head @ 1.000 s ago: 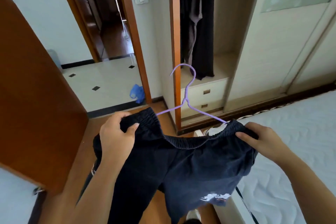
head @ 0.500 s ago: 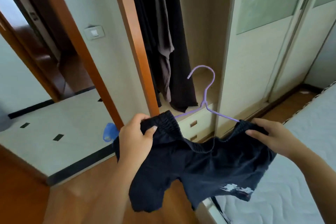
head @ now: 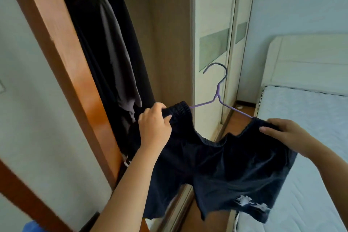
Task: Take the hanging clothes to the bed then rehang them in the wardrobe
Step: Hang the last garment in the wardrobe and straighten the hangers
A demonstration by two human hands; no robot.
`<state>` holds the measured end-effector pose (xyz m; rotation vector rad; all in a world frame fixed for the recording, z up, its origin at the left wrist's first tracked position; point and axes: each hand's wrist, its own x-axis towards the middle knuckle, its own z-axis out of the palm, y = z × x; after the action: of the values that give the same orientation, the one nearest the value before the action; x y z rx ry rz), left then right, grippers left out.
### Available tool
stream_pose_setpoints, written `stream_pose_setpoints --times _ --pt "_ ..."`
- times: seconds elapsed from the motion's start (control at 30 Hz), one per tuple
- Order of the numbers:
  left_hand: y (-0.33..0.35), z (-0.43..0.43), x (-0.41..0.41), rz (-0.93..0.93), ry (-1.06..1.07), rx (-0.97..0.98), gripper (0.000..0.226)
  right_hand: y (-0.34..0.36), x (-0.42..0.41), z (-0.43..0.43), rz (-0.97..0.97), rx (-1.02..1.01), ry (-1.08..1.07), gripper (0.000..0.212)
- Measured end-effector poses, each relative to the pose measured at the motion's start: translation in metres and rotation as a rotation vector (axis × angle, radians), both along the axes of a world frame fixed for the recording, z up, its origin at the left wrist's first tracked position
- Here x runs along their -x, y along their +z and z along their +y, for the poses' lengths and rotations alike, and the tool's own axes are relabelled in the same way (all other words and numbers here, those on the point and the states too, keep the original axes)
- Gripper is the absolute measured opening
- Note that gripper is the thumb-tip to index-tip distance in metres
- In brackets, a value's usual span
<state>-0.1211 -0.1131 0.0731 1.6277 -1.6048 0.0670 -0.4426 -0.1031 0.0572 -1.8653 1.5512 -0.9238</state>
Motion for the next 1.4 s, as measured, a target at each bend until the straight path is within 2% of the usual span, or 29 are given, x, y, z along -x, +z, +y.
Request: stream_pose_setpoints --times 0.17,0.33,0.47,0.53,0.6,0.67,0.7,0.73,0.77,0.8,0.87,0.97,1.03,1.1,1.17,1.27,1.4 --pt "0.003 -0.047 -0.012 0.058 0.014 0.014 0.02 0.02 -0.02 -0.026 0.143 0.011 -0.023 0.017" --pt "0.012 -0.081 -0.022 0.141 -0.001 0.058 0.02 0.037 -0.021 -0.05 0.256 0.01 0.011 0.026" --pt "0.016 -0.112 -0.019 0.191 -0.023 0.129 0.02 0.043 -0.015 -0.07 0.164 0.079 -0.019 0.044" --pt "0.021 -0.135 -0.016 0.208 -0.041 0.142 0.021 0.043 -0.011 -0.087 0.115 0.12 -0.027 0.046" --pt "0.027 -0.166 -0.012 0.232 -0.064 0.124 0.022 0.047 -0.009 -0.107 0.096 0.156 -0.053 0.041" --pt "0.035 -0.199 -0.004 0.252 -0.102 0.091 0.022 0.059 -0.003 -0.127 0.041 0.201 -0.093 0.022" --pt "0.039 -0.214 0.001 0.254 -0.125 0.08 0.022 0.066 0.002 -0.139 0.03 0.223 -0.109 0.03" --pt "0.043 -0.229 0.005 0.249 -0.141 0.074 0.022 0.072 0.008 -0.15 0.038 0.246 -0.127 0.051" --pt "0.046 -0.242 0.007 0.235 -0.144 0.067 0.024 0.078 0.011 -0.161 0.049 0.262 -0.152 0.059" --pt "0.048 -0.256 0.007 0.214 -0.141 0.057 0.027 0.083 0.013 -0.174 0.072 0.296 -0.178 0.051" --pt "0.055 -0.282 0.002 0.185 -0.124 0.014 0.042 0.096 0.014 -0.198 0.15 0.336 -0.214 0.017" --pt "0.068 -0.309 -0.017 0.146 -0.031 0.002 0.058 0.11 0.007 -0.228 0.283 0.405 -0.269 0.012" --pt "0.072 -0.315 -0.028 0.139 0.033 0.138 0.054 0.118 -0.003 -0.245 0.284 0.463 -0.264 0.012" --pt "0.078 -0.315 -0.035 0.044 0.082 0.336 0.046 0.123 -0.022 -0.262 0.283 0.494 -0.244 0.011" --pt "0.087 -0.314 -0.041 -0.154 0.144 0.48 0.043 0.127 -0.045 -0.281 0.276 0.522 -0.199 0.012" --pt "0.109 -0.31 -0.05 -0.415 0.255 0.564 0.042 0.134 -0.08 -0.309 0.231 0.545 -0.167 0.015" --pt "0.139 -0.311 -0.078 -0.526 0.384 0.562 0.042 0.145 -0.125 -0.333 0.194 0.572 -0.122 0.021"
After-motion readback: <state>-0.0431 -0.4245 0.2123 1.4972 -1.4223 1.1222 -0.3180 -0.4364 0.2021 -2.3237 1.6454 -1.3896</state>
